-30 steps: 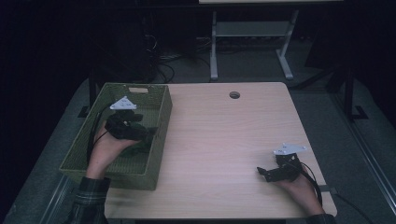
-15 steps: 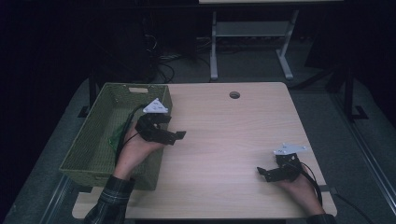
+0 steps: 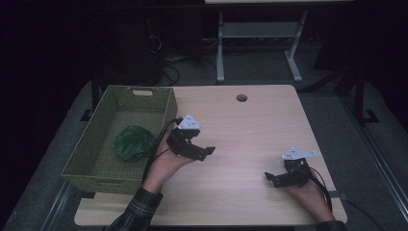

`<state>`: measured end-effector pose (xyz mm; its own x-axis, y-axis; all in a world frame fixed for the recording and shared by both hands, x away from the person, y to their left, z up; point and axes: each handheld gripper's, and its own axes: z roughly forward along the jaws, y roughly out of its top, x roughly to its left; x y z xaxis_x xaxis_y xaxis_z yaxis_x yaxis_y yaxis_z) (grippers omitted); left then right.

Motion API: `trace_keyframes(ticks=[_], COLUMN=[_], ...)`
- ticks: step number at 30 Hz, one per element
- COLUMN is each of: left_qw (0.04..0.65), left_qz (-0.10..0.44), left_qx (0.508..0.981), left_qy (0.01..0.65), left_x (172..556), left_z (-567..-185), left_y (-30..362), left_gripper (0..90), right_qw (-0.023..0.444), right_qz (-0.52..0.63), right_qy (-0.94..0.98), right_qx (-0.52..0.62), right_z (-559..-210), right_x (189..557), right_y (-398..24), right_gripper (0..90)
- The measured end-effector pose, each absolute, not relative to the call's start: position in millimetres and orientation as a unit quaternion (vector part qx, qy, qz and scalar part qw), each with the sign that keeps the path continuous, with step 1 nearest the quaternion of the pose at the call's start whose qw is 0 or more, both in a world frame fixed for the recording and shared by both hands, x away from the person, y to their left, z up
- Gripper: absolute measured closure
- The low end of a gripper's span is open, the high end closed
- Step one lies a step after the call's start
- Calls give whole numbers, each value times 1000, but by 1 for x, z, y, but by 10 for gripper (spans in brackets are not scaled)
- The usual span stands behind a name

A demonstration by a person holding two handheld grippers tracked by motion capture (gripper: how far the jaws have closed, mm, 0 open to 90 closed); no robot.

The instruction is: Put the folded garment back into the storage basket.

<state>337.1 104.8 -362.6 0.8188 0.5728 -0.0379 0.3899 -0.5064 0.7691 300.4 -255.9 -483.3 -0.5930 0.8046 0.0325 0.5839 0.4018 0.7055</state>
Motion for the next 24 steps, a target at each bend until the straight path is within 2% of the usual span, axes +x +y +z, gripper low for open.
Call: trace_keyframes(ticks=[10, 24], left_qw=[395, 368], left_qz=[115, 126], left_qx=[867, 873], left_qy=[282, 295], left_x=[334, 334], left_z=[-399, -440], left_y=[84, 83], left_gripper=[168, 149], right_qw=[158, 158], right_qz=[348, 348], right_qy=[822, 822], right_qx=[423, 423], right_z=[-483, -483], right_x=[300, 300], right_y=[-256, -256], right_gripper=[18, 18])
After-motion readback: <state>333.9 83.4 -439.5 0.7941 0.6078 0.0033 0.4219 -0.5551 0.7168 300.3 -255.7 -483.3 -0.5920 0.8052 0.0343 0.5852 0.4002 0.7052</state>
